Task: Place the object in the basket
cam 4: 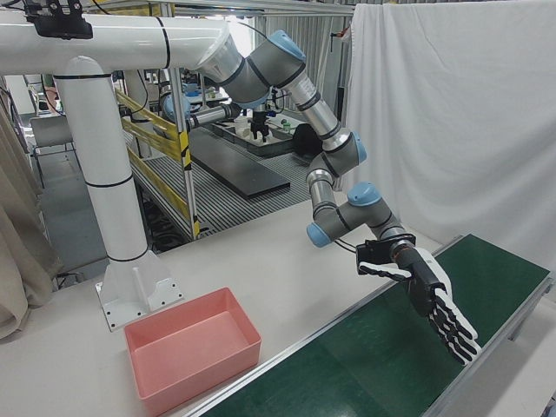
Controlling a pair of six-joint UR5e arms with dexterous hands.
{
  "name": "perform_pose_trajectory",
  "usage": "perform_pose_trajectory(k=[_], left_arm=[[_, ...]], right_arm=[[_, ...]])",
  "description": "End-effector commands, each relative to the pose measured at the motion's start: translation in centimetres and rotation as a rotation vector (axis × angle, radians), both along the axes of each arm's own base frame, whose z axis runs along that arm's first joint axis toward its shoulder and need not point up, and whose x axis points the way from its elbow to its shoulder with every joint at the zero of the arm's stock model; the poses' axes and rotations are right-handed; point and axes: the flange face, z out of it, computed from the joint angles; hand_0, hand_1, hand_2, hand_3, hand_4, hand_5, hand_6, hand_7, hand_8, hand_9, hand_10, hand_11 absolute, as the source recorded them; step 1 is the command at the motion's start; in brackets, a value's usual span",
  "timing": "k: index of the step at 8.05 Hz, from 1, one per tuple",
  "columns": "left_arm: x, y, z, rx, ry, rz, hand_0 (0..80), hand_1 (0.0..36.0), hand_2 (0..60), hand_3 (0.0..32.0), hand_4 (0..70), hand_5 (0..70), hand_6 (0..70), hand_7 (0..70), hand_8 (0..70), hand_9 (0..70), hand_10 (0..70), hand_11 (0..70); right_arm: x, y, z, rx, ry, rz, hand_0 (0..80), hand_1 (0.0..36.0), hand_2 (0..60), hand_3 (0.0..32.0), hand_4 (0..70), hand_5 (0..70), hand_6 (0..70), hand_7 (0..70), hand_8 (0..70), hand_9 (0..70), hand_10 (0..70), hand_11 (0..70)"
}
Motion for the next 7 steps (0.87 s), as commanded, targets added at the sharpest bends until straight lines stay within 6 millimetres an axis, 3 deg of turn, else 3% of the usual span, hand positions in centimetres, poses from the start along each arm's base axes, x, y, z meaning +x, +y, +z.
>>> perform_pose_trajectory(k=[1,7], left_arm=[[0.02,0.02,0.06,-0.004,-0.008,-0.002,51.5,3.4,0.0,3.2,1.7,5.3,0.0,0.0,1.3,1.3,0.1,1.2],[0.03,0.01,0.13,-0.005,-0.009,-0.002,51.5,3.5,0.0,2.6,2.9,5.2,0.0,0.0,2.3,2.1,0.3,1.7]], right_arm=[[0.00,0.00,-0.01,0.001,0.000,0.000,0.0,0.0,0.0,0.0,0.0,0.0,0.0,0.0,0.0,0.0,0.0,0.0],[0.00,0.00,0.01,-0.001,0.000,0.000,0.0,0.0,0.0,0.0,0.0,0.0,0.0,0.0,0.0,0.0,0.0,0.0]])
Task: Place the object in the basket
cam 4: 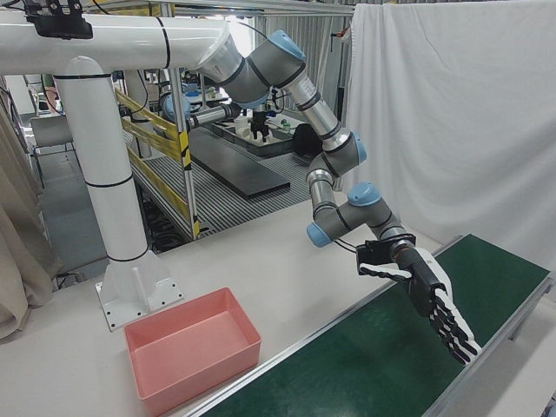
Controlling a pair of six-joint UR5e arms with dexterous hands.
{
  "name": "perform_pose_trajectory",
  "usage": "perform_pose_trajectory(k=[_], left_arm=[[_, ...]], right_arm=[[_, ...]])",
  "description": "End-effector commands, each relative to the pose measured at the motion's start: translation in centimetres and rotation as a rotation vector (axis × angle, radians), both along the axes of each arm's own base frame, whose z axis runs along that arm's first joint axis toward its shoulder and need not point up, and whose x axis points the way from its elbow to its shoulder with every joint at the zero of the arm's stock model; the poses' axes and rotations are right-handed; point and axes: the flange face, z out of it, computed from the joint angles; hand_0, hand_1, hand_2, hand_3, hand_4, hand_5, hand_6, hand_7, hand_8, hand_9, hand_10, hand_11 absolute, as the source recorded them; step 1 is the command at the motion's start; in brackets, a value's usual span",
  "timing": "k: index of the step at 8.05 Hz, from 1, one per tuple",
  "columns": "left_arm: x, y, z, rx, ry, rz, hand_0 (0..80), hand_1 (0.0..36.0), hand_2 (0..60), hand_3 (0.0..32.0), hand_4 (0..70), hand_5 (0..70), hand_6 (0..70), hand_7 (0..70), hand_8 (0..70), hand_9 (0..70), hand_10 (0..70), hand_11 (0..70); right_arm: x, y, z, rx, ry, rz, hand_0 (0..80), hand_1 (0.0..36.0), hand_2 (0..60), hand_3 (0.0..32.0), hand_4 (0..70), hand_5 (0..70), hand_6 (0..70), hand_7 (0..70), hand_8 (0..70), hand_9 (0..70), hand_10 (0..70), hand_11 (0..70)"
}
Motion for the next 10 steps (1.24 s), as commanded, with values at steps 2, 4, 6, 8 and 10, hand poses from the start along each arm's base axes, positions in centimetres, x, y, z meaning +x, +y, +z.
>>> perform_pose_trajectory(k=[2,4,6,8,10], left_arm=[[0.03,0.03,0.17,-0.002,-0.003,-0.002,51.3,3.2,0.0,2.8,2.0,5.0,0.0,0.0,2.1,2.0,0.4,1.6],[0.46,0.06,0.22,0.008,-0.030,-0.007,50.8,2.5,0.0,3.4,0.0,4.8,0.0,0.0,0.5,0.9,0.0,0.4],[0.56,0.07,0.54,0.004,-0.037,-0.007,50.9,2.8,0.0,2.6,0.0,5.4,0.0,0.0,0.7,1.4,0.0,0.3],[0.36,0.05,0.71,0.002,-0.040,-0.011,50.8,2.7,0.0,2.6,0.0,5.2,0.0,0.0,0.9,1.5,0.0,0.2],[0.72,0.15,0.95,-0.002,-0.043,-0.007,50.8,2.9,0.0,2.6,0.0,4.3,0.0,0.0,0.8,1.7,0.0,0.5]], right_arm=[[0.00,0.00,-0.01,0.001,0.000,0.000,0.0,0.0,0.0,0.0,0.0,0.0,0.0,0.0,0.0,0.0,0.0,0.0],[0.00,0.00,-0.01,0.001,0.000,0.000,0.0,0.0,0.0,0.0,0.0,0.0,0.0,0.0,0.0,0.0,0.0,0.0],[0.00,0.00,0.01,-0.001,0.000,0.000,0.0,0.0,0.0,0.0,0.0,0.0,0.0,0.0,0.0,0.0,0.0,0.0],[0.00,0.00,0.01,-0.001,0.000,0.000,0.0,0.0,0.0,0.0,0.0,0.0,0.0,0.0,0.0,0.0,0.0,0.0],[0.00,0.00,-0.01,0.001,0.000,0.000,0.0,0.0,0.0,0.0,0.0,0.0,0.0,0.0,0.0,0.0,0.0,0.0]])
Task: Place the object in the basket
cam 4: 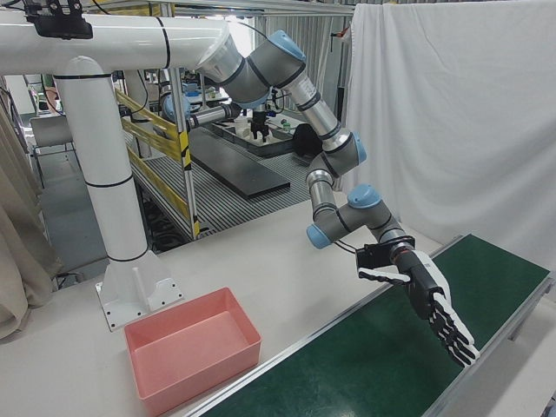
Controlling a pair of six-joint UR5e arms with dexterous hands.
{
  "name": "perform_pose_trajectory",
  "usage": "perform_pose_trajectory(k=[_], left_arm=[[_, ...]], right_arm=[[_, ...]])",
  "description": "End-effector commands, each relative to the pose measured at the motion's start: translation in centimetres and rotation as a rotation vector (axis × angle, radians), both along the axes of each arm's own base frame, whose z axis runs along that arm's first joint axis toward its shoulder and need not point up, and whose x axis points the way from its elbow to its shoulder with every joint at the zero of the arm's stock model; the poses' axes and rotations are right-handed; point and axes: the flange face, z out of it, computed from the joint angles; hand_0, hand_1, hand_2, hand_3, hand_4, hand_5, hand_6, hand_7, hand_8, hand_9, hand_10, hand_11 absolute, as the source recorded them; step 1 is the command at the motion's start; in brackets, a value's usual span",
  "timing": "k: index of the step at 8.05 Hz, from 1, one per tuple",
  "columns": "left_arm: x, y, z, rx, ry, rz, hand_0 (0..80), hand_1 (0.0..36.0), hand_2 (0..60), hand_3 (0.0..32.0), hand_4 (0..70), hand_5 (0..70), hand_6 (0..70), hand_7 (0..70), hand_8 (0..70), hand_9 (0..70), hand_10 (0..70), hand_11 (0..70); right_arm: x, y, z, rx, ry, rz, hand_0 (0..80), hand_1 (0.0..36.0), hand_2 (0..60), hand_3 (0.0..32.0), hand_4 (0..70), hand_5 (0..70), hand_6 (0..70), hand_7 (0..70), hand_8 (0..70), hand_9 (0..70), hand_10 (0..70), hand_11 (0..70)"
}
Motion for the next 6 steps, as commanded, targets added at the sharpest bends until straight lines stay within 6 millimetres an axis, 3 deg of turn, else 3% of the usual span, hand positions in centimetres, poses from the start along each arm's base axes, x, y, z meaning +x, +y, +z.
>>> perform_pose_trajectory(k=[1,6], left_arm=[[0.31,-0.05,0.81,-0.013,-0.006,0.002,50.7,2.9,0.0,2.6,0.0,4.5,0.0,0.0,0.3,0.8,0.1,1.1],[0.32,-0.29,1.50,-0.018,-0.009,0.000,50.7,3.3,0.0,1.8,2.2,5.4,0.0,0.0,2.3,2.2,0.6,2.0]], right_arm=[[0.00,0.00,0.00,0.000,0.000,0.000,0.0,0.0,0.0,0.0,0.0,0.0,0.0,0.0,0.0,0.0,0.0,0.0],[0.00,0.00,-0.02,0.001,0.000,0.000,0.0,0.0,0.0,0.0,0.0,0.0,0.0,0.0,0.0,0.0,0.0,0.0]])
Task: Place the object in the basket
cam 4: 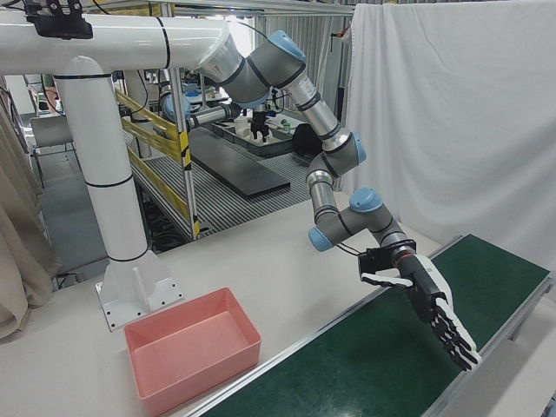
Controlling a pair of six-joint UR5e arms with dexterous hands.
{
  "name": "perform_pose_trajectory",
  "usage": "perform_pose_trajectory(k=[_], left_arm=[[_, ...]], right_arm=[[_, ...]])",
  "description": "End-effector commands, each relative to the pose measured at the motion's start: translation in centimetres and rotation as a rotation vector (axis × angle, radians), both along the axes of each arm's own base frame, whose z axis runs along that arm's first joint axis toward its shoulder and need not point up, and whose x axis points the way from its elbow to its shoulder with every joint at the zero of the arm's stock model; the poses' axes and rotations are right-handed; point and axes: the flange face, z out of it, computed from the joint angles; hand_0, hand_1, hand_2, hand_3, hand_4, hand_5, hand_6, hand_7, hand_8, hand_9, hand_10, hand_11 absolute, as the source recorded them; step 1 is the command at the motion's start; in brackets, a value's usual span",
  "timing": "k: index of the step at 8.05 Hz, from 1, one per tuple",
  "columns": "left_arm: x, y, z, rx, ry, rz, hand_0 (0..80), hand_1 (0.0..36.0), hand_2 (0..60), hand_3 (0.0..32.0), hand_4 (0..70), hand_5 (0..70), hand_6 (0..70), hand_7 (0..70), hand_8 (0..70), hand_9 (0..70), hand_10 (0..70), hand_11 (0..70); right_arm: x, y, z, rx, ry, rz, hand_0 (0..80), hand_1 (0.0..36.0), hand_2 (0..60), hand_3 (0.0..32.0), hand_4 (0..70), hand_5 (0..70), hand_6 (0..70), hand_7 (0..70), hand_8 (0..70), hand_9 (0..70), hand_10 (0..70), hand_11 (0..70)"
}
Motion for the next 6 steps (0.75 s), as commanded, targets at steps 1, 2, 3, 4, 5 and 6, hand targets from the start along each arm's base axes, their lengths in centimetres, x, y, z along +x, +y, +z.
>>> perform_pose_trajectory(k=[1,2,3,4,5,6], left_arm=[[0.00,-0.03,0.12,-0.001,-0.001,0.000,50.7,3.4,0.0,1.6,2.4,5.4,0.0,0.0,2.5,2.4,0.6,2.0],[0.00,-0.03,0.12,-0.001,-0.001,0.000,50.9,3.5,0.0,1.6,2.5,5.3,0.0,0.0,2.4,2.5,0.6,2.1],[0.09,-0.01,0.12,-0.001,-0.001,0.001,50.8,3.7,0.0,1.6,2.4,5.4,0.0,0.0,2.1,2.1,0.8,2.3],[0.12,-0.05,0.34,-0.005,-0.003,0.001,51.0,4.0,0.0,2.2,1.9,5.3,0.0,0.0,2.2,2.2,0.9,2.5],[0.12,-0.06,0.32,-0.004,-0.002,0.001,50.7,3.8,0.0,2.6,0.2,4.8,0.0,0.0,0.7,1.3,0.5,2.1],[0.24,-0.07,0.20,0.003,0.005,0.004,50.8,3.9,0.0,3.0,0.0,4.7,0.0,0.0,0.2,1.0,0.4,1.9]], right_arm=[[-0.07,-0.05,0.00,0.000,0.000,-0.002,0.0,0.0,0.0,0.0,0.0,0.0,0.0,0.0,0.0,0.0,0.0,0.0],[0.00,0.00,0.02,-0.001,0.000,0.000,0.0,0.0,0.0,0.0,0.0,0.0,0.0,0.0,0.0,0.0,0.0,0.0],[0.00,0.00,0.00,0.000,0.000,0.000,0.0,0.0,0.0,0.0,0.0,0.0,0.0,0.0,0.0,0.0,0.0,0.0],[0.00,0.00,0.00,0.000,0.000,0.000,0.0,0.0,0.0,0.0,0.0,0.0,0.0,0.0,0.0,0.0,0.0,0.0],[0.00,0.00,0.02,-0.001,0.000,0.000,0.0,0.0,0.0,0.0,0.0,0.0,0.0,0.0,0.0,0.0,0.0,0.0],[0.00,0.00,0.02,-0.001,0.000,0.000,0.0,0.0,0.0,0.0,0.0,0.0,0.0,0.0,0.0,0.0,0.0,0.0]])
